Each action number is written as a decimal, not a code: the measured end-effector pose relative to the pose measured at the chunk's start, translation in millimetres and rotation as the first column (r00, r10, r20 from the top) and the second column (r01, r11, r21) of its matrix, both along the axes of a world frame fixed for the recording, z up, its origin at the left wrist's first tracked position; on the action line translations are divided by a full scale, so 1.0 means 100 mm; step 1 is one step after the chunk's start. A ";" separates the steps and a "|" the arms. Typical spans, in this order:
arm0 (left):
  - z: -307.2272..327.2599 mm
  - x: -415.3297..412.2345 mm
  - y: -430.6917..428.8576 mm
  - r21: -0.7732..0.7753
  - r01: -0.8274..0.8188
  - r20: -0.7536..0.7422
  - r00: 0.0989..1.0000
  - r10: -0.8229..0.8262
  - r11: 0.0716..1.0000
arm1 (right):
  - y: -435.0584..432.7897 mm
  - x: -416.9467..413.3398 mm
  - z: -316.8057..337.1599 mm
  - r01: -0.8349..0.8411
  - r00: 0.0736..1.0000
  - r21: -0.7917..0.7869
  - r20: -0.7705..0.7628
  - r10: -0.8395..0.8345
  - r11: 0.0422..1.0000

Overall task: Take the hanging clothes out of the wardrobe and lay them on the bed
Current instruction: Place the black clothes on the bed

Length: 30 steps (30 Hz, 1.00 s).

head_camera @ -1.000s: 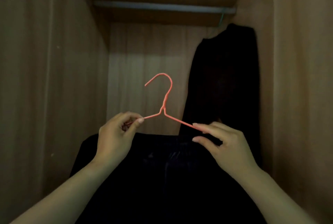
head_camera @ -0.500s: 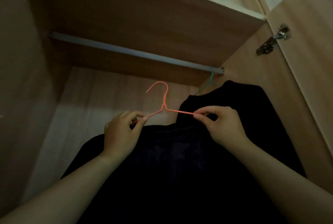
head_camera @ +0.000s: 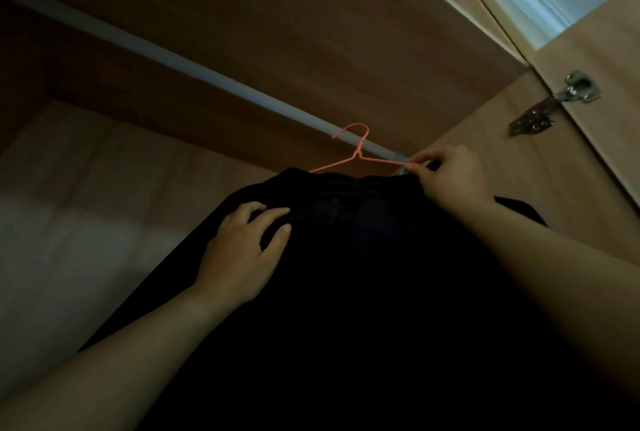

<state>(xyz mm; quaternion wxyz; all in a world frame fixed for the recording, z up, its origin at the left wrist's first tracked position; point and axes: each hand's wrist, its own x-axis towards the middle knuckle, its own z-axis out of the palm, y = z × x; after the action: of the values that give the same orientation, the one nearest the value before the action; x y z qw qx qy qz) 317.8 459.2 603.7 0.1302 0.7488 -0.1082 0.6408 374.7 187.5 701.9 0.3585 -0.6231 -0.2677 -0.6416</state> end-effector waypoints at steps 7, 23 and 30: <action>0.39 0.50 -0.23 0.000 0.056 -0.031 0.998 -0.056 0.998 | -0.01 0.53 0.70 0.096 0.995 0.051 -0.007 -0.095 0.994; -0.23 1.08 -0.40 -0.063 0.127 -0.086 0.987 -0.133 0.990 | 0.38 0.82 -0.43 0.442 0.896 -0.189 0.048 -0.441 0.877; -1.12 1.01 -0.58 0.132 0.019 -0.168 0.986 0.003 0.991 | 0.36 0.95 -2.24 0.446 0.867 -0.407 -0.027 -0.498 0.797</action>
<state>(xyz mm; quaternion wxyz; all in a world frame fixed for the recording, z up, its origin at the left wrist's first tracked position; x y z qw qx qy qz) 419.2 401.1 492.0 0.0911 0.8066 -0.1425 0.5663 469.8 223.6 478.2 0.0735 -0.7694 -0.2007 -0.6019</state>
